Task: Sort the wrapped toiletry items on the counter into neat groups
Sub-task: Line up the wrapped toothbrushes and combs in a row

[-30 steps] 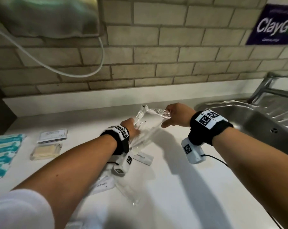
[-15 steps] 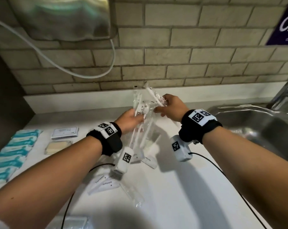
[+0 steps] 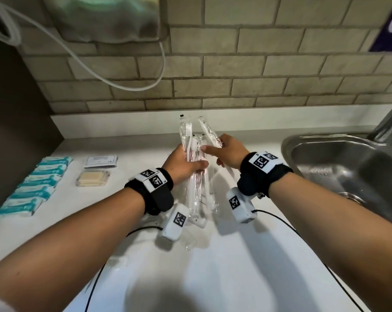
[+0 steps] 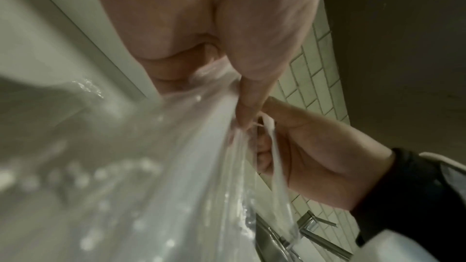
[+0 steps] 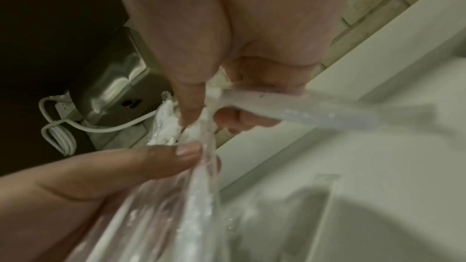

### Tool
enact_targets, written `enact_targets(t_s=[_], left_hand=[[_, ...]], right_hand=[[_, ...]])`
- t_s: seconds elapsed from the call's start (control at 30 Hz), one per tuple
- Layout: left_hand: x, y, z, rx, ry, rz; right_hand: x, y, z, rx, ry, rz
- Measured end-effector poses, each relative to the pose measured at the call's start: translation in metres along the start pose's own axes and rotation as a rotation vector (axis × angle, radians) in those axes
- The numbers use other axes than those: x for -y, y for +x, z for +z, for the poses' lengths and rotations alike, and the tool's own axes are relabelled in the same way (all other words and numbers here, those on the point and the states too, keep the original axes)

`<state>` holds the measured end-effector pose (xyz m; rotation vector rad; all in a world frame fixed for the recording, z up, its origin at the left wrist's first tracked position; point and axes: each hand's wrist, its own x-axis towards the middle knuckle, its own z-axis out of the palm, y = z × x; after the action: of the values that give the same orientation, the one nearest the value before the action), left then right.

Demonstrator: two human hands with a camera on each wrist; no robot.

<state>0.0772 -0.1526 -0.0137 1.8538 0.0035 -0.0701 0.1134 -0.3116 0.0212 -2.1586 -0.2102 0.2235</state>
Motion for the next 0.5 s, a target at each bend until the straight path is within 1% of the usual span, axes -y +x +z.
enact_targets(t_s=[0.13,0.23,0.3,0.33,0.37,0.4,0.47,0.5], left_hand=[[0.028,0.014,0.007,-0.058,0.014,-0.12],[0.016,0.007,0.028,-0.059,0.099,-0.155],[0.009,0.007,0.047,-0.03,0.186,-0.178],[0.007,0.01,0.057,-0.023,0.214,-0.199],[0.005,0.014,0.068,-0.013,0.226,-0.213],[0.003,0.017,0.079,0.006,0.23,-0.234],[0.0,0.023,0.099,0.022,0.23,-0.252],[0.0,0.025,0.107,0.024,0.237,-0.258]], right_hand=[[-0.025,-0.008,-0.011,-0.006,-0.041,0.164],[-0.047,-0.017,-0.024,-0.054,-0.083,0.293],[-0.065,-0.021,-0.03,-0.038,-0.12,0.359],[-0.074,-0.02,-0.034,-0.01,-0.178,0.372],[-0.077,-0.026,-0.037,0.047,-0.31,0.366],[-0.084,-0.027,-0.041,0.065,-0.363,0.36],[-0.096,-0.028,-0.05,-0.002,-0.267,0.399],[-0.1,-0.028,-0.053,-0.003,-0.31,0.399]])
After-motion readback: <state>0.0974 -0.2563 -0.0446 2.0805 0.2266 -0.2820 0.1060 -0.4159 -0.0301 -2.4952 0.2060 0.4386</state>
